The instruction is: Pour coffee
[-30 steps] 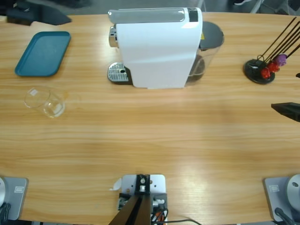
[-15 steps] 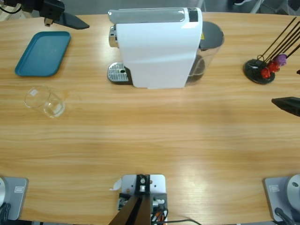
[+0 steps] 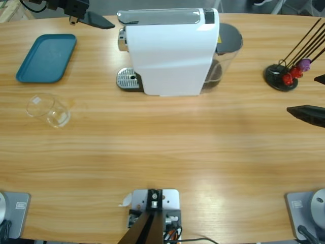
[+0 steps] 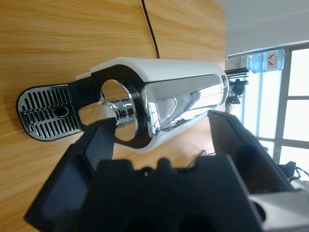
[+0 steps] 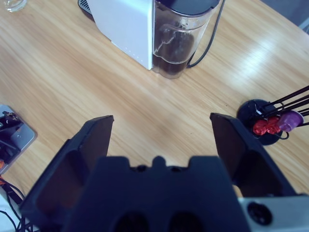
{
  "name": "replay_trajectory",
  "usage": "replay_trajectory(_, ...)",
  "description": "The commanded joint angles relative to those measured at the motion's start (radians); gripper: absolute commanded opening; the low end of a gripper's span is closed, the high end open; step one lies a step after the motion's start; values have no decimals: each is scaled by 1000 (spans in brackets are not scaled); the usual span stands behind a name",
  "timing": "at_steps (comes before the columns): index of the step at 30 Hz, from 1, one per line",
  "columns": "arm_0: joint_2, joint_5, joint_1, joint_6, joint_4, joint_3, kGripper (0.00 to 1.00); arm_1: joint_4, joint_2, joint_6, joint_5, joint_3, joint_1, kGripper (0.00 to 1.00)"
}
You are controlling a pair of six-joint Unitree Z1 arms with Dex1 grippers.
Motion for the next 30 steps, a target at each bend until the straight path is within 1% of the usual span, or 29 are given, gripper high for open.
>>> replay_trajectory(1,56,-16,15,7,-12,-14,683,-12,32,11,-5,21,9,890)
replay_trajectory(2,56,-17,15,7,-13,-14,680,-12,33,11,-5,20,9,890)
replay_trajectory(3,58,-17,15,7,-14,-16,629,-12,34,11,-5,20,9,890)
replay_trajectory(4,61,-17,16,7,-14,-18,607,-13,34,11,-5,19,9,890)
replay_trajectory(9,66,-19,18,8,-14,-17,601,-12,37,11,-3,18,9,890)
replay_trajectory(11,69,-27,18,10,-14,-17,429,-12,39,11,-2,18,9,890)
replay_trajectory(20,78,-48,18,10,-14,-10,417,-11,39,11,-1,18,9,890)
replay_trajectory(22,78,-53,18,12,-14,-10,260,-11,41,11,0,17,9,890)
replay_trajectory(24,79,-62,18,14,-12,-10,253,-11,41,11,-1,18,9,890)
replay_trajectory(25,78,-75,18,22,-13,-10,86,-11,41,11,0,17,9,890)
replay_trajectory(26,74,-80,18,37,-14,-12,0,-11,41,11,0,17,9,888)
replay_trajectory(30,70,-80,18,66,-14,-17,0,-11,46,11,0,16,9,885)
